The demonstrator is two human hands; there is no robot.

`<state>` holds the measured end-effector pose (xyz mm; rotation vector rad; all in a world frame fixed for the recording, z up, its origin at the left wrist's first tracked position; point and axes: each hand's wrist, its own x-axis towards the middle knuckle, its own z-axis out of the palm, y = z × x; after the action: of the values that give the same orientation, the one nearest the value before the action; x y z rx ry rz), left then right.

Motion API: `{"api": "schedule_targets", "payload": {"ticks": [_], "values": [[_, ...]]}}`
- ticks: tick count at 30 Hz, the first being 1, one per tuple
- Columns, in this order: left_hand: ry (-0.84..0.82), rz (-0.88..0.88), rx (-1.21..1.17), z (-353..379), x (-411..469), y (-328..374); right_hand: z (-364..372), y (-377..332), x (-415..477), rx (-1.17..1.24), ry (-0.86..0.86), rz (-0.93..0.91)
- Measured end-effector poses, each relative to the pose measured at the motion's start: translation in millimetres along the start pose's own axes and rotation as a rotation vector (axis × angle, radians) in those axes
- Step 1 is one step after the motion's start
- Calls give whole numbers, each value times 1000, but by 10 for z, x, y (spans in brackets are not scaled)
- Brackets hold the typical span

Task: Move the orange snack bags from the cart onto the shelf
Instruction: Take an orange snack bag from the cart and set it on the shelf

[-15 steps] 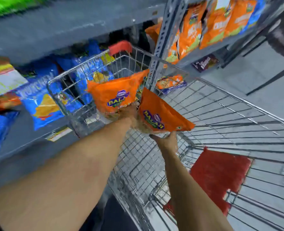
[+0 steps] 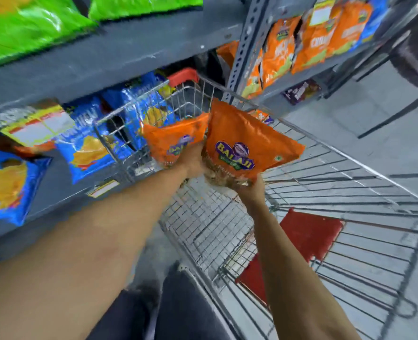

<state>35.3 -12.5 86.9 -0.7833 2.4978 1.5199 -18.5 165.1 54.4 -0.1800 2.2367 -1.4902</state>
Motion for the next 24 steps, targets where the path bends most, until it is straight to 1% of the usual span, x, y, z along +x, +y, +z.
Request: {"api": "schedule_targets", "payload": {"ticks": [2, 5, 7, 9, 12, 15, 18, 21, 24], "values": [[26, 57, -124, -276, -278, 195, -103, -378, -183, 72, -83, -34], [129, 85, -252, -768, -759, 435, -190, -1041, -424, 176, -198, -193], [222, 157, -336, -1124, -1114, 608, -160, -1547, -624, 224, -250, -297], [369, 256, -395, -1500, -1476, 816, -56, -2059, -816, 265, -271, -424], [650, 379, -378, -2126, -1958, 1205, 179, -2872, -1053, 337, -270, -610], [906, 538, -265, -2772, -2427, 1606, 448, -3753, -1333, 438, -269, -810], [1144, 670, -245, -3407, -2830, 1931, 706, -4590, -1628, 560, -321, -960], [1297, 730, -238, -3991, -3169, 2159, 996, -5319, -1878, 588, -356, -1074], [1406, 731, -239, -4520, -3358, 2224, 1333, -5883, -2097, 577, -367, -1157]]}}
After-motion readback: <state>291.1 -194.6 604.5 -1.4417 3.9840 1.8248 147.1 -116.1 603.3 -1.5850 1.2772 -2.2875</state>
